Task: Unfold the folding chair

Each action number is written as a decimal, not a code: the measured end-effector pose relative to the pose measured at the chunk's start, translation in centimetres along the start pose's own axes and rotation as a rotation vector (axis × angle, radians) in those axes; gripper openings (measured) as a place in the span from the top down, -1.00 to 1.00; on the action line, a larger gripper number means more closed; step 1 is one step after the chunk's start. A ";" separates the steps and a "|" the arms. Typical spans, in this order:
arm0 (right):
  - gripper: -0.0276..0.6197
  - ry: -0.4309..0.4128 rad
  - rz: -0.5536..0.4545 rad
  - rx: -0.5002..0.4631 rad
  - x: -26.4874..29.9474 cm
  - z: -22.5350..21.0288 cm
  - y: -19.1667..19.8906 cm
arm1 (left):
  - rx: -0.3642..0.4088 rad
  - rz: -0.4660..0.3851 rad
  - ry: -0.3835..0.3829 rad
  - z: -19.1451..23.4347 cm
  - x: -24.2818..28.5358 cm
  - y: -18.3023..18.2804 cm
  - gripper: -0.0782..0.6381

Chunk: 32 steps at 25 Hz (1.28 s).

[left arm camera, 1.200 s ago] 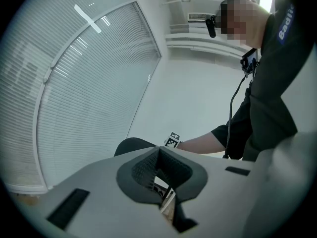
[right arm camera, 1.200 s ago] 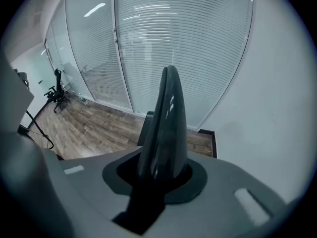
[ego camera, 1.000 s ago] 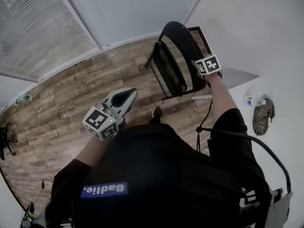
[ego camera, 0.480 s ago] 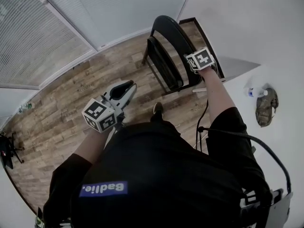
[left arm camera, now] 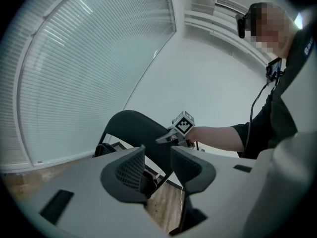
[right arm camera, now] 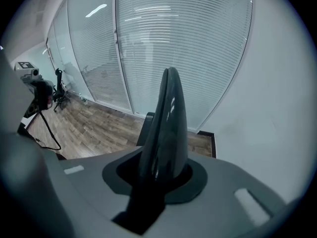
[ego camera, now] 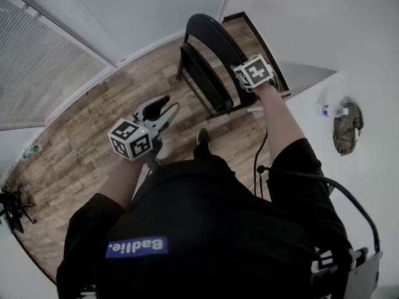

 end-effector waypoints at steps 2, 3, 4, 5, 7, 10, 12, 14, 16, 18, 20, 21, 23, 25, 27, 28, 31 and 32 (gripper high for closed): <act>0.62 -0.001 0.002 0.002 0.0 -0.2 0.0 | -0.030 0.018 0.004 0.8 1.3 0.3 0.35; 0.62 -0.002 0.003 0.001 0.0 -0.3 -0.1 | -0.046 0.025 0.007 1.2 2.0 0.4 0.33; 0.63 -0.002 0.004 0.000 0.0 -0.3 -0.1 | -0.061 0.031 0.011 1.6 2.6 0.5 0.31; 0.63 -0.002 0.004 -0.001 0.0 -0.2 -0.1 | -0.076 0.035 0.014 2.1 3.3 0.7 0.29; 0.63 -0.003 0.004 -0.005 0.0 -0.1 -0.1 | -0.106 0.045 0.018 3.0 4.7 1.1 0.26; 0.63 -0.010 0.006 -0.009 0.1 0.4 -0.1 | -0.156 0.072 0.003 4.8 6.8 2.1 0.21; 0.63 -0.013 0.006 -0.012 0.2 0.6 0.0 | -0.189 0.094 -0.016 6.1 8.3 2.9 0.18; 0.63 -0.011 0.005 -0.015 0.1 0.6 0.0 | -0.217 0.115 -0.033 7.2 9.9 3.6 0.16; 0.63 -0.007 0.005 -0.018 0.1 0.8 0.0 | -0.245 0.137 -0.041 8.2 11.4 4.3 0.15; 0.63 -0.005 0.005 -0.021 0.0 0.8 -0.1 | -0.273 0.157 -0.051 9.1 12.9 5.0 0.14; 0.63 -0.007 0.006 -0.025 0.0 0.7 -0.1 | -0.306 0.179 -0.067 9.9 14.7 5.9 0.11; 0.63 -0.009 0.006 -0.026 -0.1 0.6 -0.1 | -0.327 0.191 -0.074 10.2 15.6 6.4 0.09; 0.62 -0.011 0.006 -0.027 -0.1 0.5 0.0 | -0.364 0.209 -0.091 10.9 17.3 7.4 0.05; 0.63 -0.012 0.007 -0.026 0.0 0.5 0.1 | -0.390 0.224 -0.111 11.6 19.0 8.2 0.02; 0.63 -0.015 0.006 -0.026 0.0 0.5 0.2 | -0.409 0.236 -0.134 12.3 20.8 8.9 0.00; 0.63 -0.017 0.004 -0.026 0.1 0.6 0.2 | -0.419 0.240 -0.147 12.7 21.6 9.2 -0.01; 0.63 -0.020 0.001 -0.026 0.1 0.6 0.3 | -0.435 0.253 -0.192 13.7 24.0 10.1 -0.06; 0.62 -0.020 0.000 -0.027 0.1 0.7 0.4 | -0.435 0.259 -0.209 13.9 24.8 10.4 -0.09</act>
Point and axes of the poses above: the fingertips, and each gripper's own axes: x forward along the fingers, z to its left, y out of its underside, the point moved 7 cm from there along -x, backward along the fingers, and after that the axes turned 7 degrees about -x, right-handed, at the moved point
